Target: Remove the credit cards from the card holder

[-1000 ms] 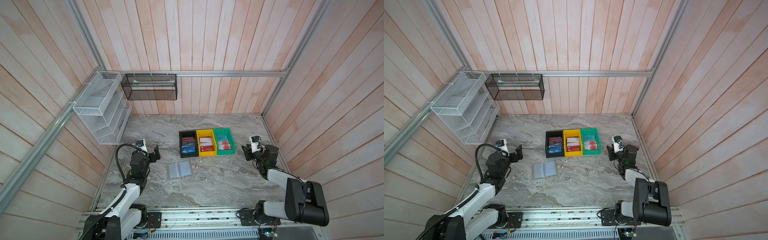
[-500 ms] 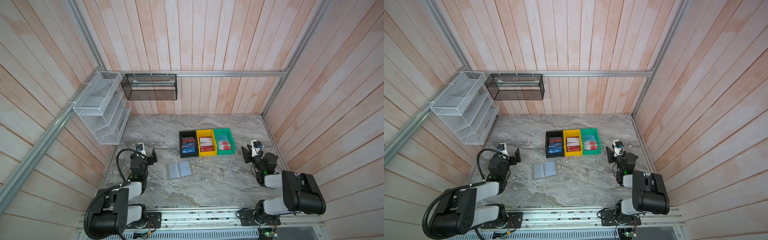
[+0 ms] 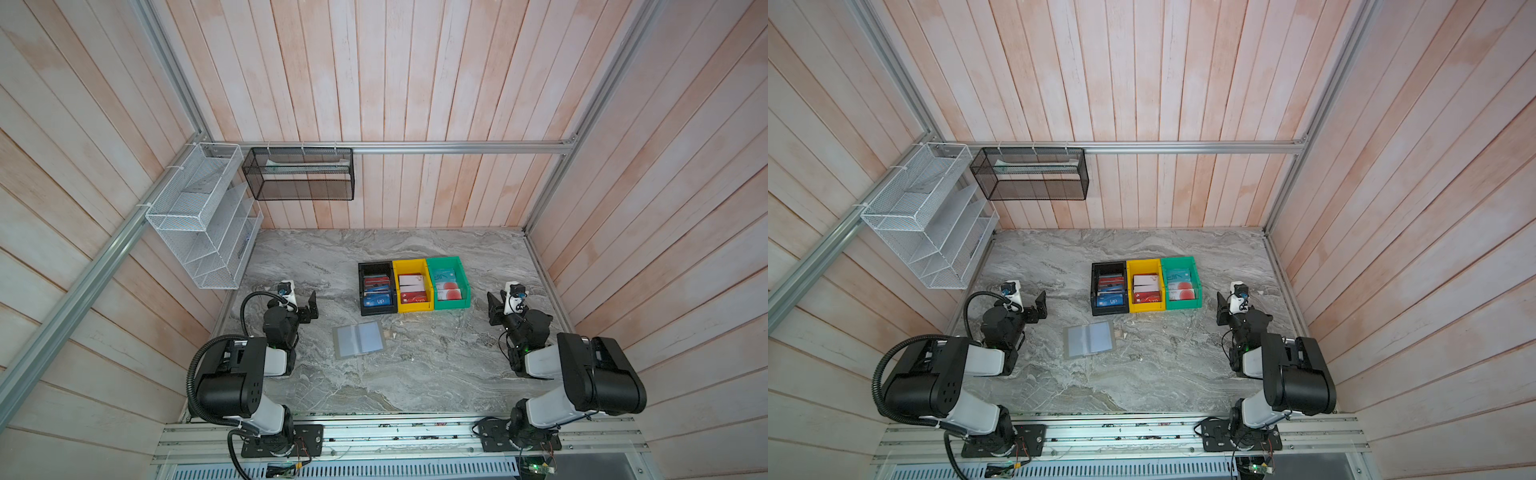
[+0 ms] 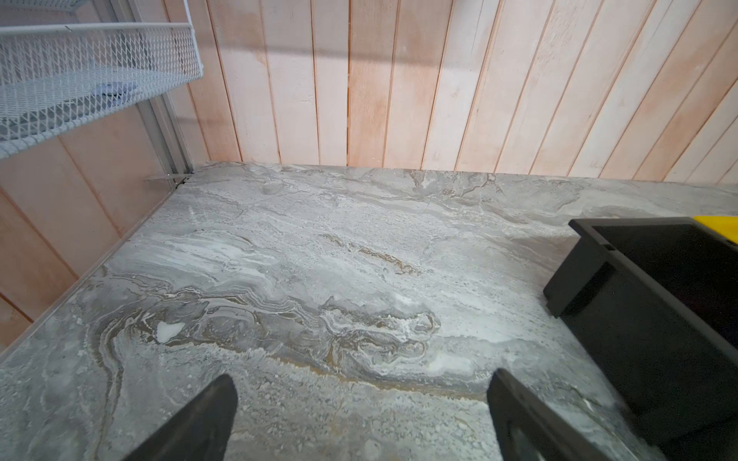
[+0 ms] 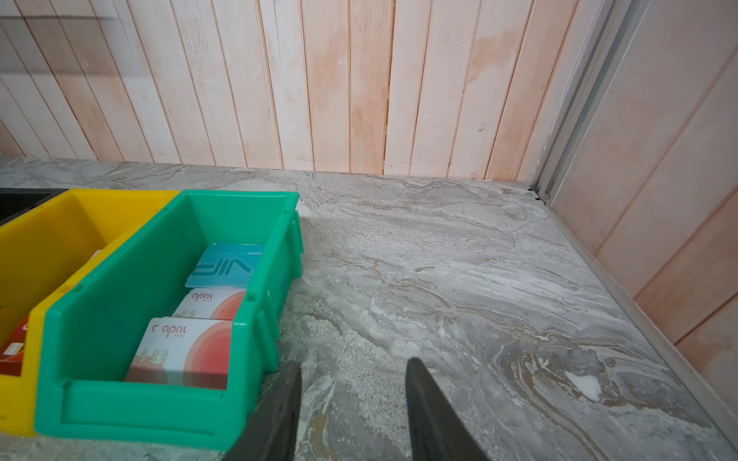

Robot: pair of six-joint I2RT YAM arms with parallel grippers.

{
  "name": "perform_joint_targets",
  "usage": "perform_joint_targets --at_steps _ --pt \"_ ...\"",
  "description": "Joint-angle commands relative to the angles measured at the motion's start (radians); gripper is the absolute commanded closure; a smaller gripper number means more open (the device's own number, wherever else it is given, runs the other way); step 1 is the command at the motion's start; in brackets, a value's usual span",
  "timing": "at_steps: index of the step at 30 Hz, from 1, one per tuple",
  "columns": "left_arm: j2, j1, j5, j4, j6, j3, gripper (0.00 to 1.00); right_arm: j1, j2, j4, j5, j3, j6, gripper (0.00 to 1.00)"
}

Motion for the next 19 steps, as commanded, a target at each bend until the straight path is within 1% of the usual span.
perform_joint_targets --at_steps 1,19 --pt "-0.005 0.005 0.018 0.028 0.014 0.017 0.00 0.004 -0.015 -0.003 0.020 0.012 -0.006 0.56" --pt "-0.005 0.003 0.016 0.022 0.014 0.021 0.00 0.006 -0.015 -0.006 0.029 0.014 -0.003 0.54"
